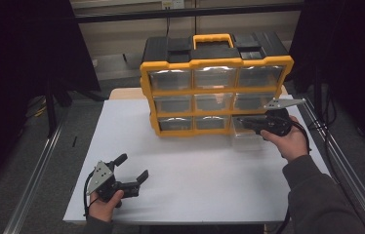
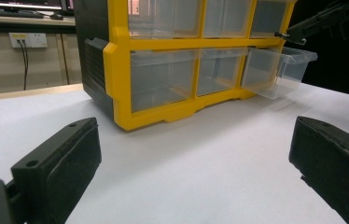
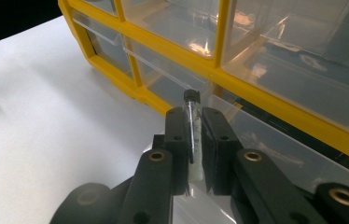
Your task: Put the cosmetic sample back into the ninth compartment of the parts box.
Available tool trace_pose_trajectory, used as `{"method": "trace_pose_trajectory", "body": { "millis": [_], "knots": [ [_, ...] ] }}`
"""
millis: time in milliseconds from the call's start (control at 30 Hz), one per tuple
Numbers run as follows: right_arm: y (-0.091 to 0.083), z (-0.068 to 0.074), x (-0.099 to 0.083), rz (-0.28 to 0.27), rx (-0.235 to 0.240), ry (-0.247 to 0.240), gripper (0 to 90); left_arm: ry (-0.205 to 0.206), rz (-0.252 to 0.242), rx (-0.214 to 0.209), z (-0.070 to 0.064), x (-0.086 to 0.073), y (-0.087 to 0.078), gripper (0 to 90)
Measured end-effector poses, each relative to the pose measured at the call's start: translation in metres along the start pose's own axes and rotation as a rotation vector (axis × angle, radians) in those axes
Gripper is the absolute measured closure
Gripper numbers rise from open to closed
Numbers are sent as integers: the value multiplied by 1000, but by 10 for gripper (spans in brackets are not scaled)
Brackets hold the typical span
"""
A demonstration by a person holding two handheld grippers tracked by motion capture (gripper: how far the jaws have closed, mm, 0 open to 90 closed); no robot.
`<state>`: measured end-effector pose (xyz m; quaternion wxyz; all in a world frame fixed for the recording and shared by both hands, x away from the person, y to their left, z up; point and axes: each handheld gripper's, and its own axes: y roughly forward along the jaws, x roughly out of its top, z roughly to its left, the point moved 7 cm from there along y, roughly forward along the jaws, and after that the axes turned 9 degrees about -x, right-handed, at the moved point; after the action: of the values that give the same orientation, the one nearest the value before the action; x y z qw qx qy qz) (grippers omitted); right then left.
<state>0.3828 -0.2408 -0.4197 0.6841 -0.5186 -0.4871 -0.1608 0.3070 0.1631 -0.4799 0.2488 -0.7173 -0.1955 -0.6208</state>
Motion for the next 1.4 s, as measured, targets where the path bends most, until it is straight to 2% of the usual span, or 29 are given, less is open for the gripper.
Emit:
{"method": "trace_pose_trajectory", "body": {
  "millis": [400,433,500,1400],
  "knots": [
    [3,-4,-2,8,-17,-5,823,-2,2,4,0,0,-1,23],
    [3,-4,-2,9,-20,-5,823,-16,-10,6,-1,0,0,23],
    [3,-6,-3,10,-27,-8,823,13,11,8,1,0,-2,23],
    [6,-16,-15,30,-68,19,823,21,8,10,1,1,-1,23]
  ]
}}
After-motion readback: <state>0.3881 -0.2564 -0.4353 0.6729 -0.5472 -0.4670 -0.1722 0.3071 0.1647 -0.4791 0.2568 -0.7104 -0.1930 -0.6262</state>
